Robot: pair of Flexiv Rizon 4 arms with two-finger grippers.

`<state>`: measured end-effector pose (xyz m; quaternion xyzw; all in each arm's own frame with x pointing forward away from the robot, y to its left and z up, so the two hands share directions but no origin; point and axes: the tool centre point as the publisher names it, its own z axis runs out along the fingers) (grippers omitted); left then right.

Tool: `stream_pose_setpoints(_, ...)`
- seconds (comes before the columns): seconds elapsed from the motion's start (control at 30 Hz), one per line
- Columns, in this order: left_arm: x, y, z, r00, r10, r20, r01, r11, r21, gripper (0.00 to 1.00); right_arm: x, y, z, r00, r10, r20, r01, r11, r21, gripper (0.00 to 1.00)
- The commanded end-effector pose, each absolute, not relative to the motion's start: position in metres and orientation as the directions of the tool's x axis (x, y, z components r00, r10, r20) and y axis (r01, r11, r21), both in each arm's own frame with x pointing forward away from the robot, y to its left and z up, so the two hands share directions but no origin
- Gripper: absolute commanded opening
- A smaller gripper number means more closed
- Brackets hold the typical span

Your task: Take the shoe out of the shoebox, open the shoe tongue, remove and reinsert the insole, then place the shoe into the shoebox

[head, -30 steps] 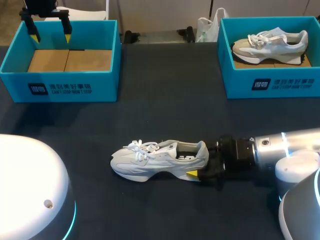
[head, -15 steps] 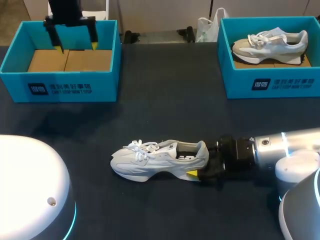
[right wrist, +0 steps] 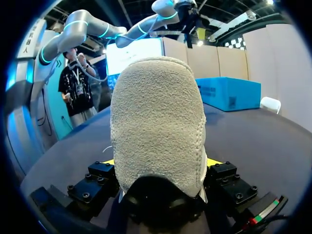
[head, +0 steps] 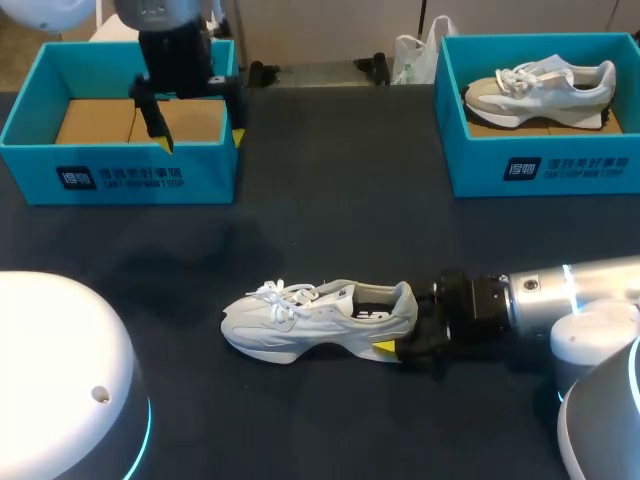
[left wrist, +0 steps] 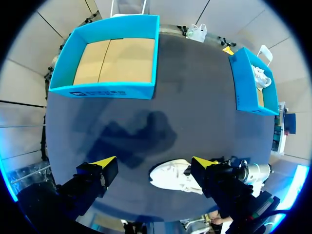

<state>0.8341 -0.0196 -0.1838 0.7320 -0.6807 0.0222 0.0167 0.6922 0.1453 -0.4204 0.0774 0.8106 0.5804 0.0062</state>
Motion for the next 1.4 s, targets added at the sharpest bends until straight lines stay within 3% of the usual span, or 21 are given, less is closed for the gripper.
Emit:
stream_pose_setpoints(0.03,0.833,-0.019,-0.184,0.073,-0.996,0.056,-0.997,-0.074,-0.008,1.0,0.692,0.146,-0.419,-0.988,0.133,0.081,0.12,0.319,0.94,0.0)
stream_pose_setpoints(0.33,0.833,-0.019,-0.184,0.073,-0.996,0.056,-0.997,-0.074,-0.008,1.0,0.692,0.146,-0.419,-0.988,0.133,0.081,0.12,0.319,0.94,0.0)
stream_pose_setpoints(0.57,0.794,-0.057,-0.187,0.079,-0.994,0.074,-0.997,-0.079,0.003,1.0,0.692,0.146,-0.419,-0.988,0.133,0.081,0.12,0.319,0.94,0.0)
stream_pose_setpoints(0.8,0.762,-0.1,-0.2,0.019,-0.998,0.054,-1.0,-0.02,-0.018,1.0,0.692,0.146,-0.419,-0.988,0.133,0.081,0.12,0.319,0.94,0.0)
stream_pose_setpoints(1.4,0.711,-0.173,-0.251,-0.109,-0.994,-0.013,-0.991,0.108,0.079,1.0,0.692,0.146,-0.419,-0.988,0.133,0.081,0.12,0.319,0.94,0.0)
